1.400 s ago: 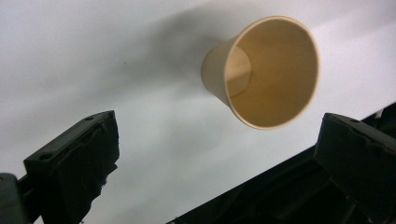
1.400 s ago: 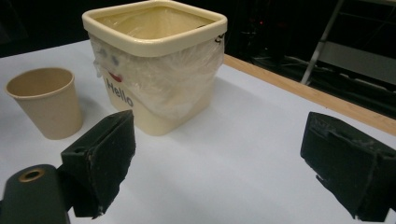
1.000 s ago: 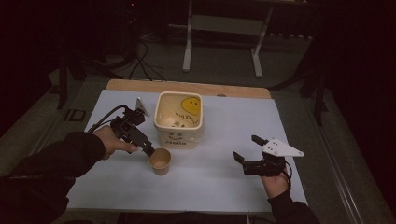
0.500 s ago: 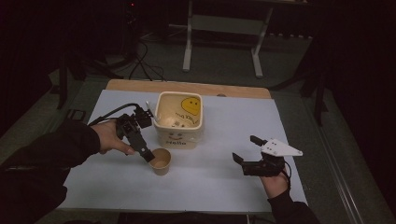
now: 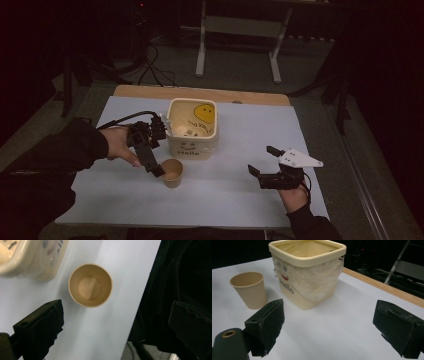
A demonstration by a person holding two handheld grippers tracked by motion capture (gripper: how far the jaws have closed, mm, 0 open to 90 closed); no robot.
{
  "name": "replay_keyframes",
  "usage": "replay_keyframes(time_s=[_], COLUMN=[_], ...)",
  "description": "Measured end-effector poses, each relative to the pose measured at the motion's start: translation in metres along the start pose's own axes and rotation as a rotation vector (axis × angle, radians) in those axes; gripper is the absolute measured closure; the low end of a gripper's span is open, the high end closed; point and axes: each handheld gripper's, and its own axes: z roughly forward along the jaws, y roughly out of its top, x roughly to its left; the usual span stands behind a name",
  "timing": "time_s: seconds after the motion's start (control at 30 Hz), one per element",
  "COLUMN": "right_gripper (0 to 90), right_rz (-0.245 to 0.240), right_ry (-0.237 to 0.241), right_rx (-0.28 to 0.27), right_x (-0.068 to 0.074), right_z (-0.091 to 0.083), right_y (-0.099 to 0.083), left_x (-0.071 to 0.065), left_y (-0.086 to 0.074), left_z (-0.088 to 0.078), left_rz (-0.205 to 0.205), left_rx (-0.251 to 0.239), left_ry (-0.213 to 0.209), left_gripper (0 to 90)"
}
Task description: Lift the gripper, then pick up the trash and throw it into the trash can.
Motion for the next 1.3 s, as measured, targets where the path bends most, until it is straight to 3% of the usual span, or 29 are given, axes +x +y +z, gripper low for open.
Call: replay_keyframes(time_s=[0.17,0.37,0.43,0.6,0.83,1.3], right_gripper=[10.0,10.0,10.0,10.0,10.0,10.0], right_rz=[0.011,-0.006,-0.018,-0.016,-0.01,-0.02], right_ry=[0.013,0.018,0.022,0.03,0.036,0.058], right_rx=[-0.014,-0.021,-0.031,-0.028,-0.026,-0.014], right_x=[-0.001,0.001,0.001,0.001,0.001,0.003], right_z=[-0.001,-0.001,-0.002,-0.001,-0.001,0.0], right_y=[0.0,0.0,0.0,0.0,0.0,0.0], left_x=[-0.005,-0.006,-0.008,-0.009,-0.007,-0.003], left_y=[0.005,0.009,0.016,0.022,0.025,0.024], left_z=[0.005,0.005,0.006,0.012,0.022,0.056], left_rz=[0.088,0.115,0.156,0.195,0.199,0.262], left_rx=[0.052,0.053,0.06,0.089,0.102,0.129], left_ry=[0.017,0.006,0.003,0.007,0.018,0.04], left_gripper=[1.1,2.1,2.1,2.1,2.1,2.1])
